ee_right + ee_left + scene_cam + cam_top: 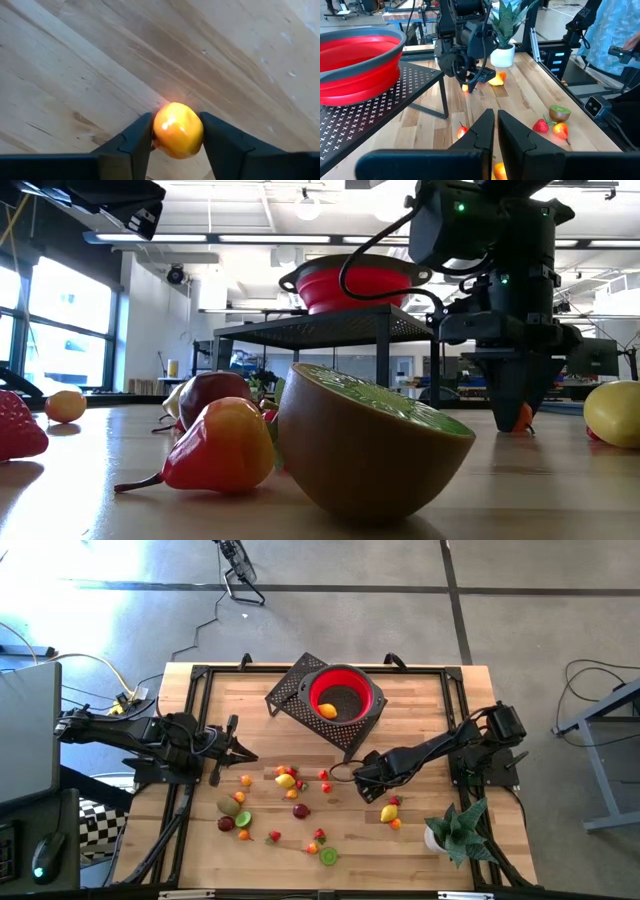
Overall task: Pick & Place Fruit
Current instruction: Put the pear into the strainer bowl on the shelf
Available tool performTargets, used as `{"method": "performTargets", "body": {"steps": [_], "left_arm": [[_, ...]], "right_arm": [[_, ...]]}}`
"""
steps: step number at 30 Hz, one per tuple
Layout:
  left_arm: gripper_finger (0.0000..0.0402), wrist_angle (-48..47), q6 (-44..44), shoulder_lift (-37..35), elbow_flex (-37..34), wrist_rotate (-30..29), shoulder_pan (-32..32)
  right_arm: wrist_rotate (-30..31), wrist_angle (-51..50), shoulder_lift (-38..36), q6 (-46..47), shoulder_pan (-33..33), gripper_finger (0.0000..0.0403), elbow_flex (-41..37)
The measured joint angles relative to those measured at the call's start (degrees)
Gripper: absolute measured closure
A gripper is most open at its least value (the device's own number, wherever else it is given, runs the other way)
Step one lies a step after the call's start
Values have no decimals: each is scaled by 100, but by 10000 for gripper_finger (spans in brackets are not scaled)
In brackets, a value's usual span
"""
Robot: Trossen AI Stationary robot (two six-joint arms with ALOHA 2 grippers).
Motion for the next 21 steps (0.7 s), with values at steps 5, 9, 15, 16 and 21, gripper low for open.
{"method": "performTargets", "body": {"steps": [5,9,15,16,21], "left_arm": [[382,0,-1,-2,0,1,2],[382,-2,-2,1,0,-1,2],[382,-2,-2,1,0,1,-1],[382,-2,-2,0,0,0,1],[382,0,-2,0,0,-2,2]], "right_arm": [[-16,-17,-38,-1,0,270,-5],[-46,-43,-64,23,4,273,-13],[-71,-101,-124,35,2,270,-13],[-71,-100,-147,35,2,271,-13],[-36,-66,-379,34,2,277,-11]]}}
